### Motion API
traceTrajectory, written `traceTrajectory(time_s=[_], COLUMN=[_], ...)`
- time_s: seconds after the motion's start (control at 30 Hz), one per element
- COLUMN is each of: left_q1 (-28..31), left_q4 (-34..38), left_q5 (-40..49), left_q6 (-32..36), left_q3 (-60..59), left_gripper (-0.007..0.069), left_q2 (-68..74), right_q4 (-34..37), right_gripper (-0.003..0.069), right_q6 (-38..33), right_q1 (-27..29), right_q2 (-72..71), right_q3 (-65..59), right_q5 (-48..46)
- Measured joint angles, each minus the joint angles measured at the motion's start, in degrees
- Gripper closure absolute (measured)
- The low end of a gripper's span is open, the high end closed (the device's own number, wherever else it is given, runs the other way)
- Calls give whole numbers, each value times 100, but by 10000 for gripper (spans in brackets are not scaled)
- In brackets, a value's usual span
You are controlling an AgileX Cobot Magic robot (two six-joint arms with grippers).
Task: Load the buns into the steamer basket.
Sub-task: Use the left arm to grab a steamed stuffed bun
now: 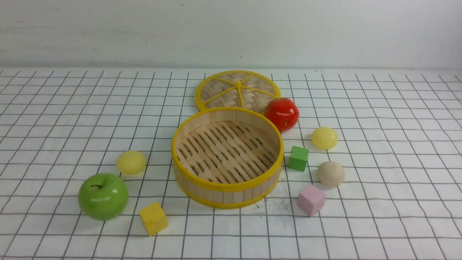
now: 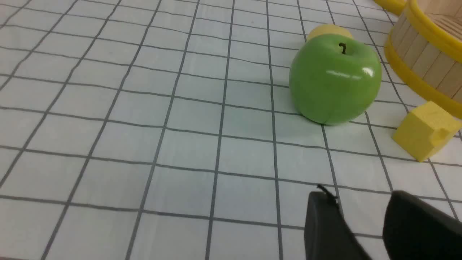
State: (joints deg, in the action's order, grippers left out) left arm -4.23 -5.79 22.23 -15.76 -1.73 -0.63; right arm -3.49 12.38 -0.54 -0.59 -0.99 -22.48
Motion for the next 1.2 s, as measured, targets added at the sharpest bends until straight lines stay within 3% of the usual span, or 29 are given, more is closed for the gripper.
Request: traceTrajectory(time_s=[0.77, 1.0, 1.2], left_q1=[0, 0, 0], left_q4=[-13, -958, -1109], left_q5=[0, -348, -424], left_q6=[15, 481, 521], left_q3=[0, 0, 0], left_gripper=[386, 386, 386], left_q2=[0, 0, 0], right_q4=[0, 0, 0], right_gripper=[418, 418, 418], right_q6=[0, 0, 0], right_q1=[0, 0, 0], right_q2=[0, 0, 0], right_q3=[0, 0, 0], right_q5=[0, 0, 0])
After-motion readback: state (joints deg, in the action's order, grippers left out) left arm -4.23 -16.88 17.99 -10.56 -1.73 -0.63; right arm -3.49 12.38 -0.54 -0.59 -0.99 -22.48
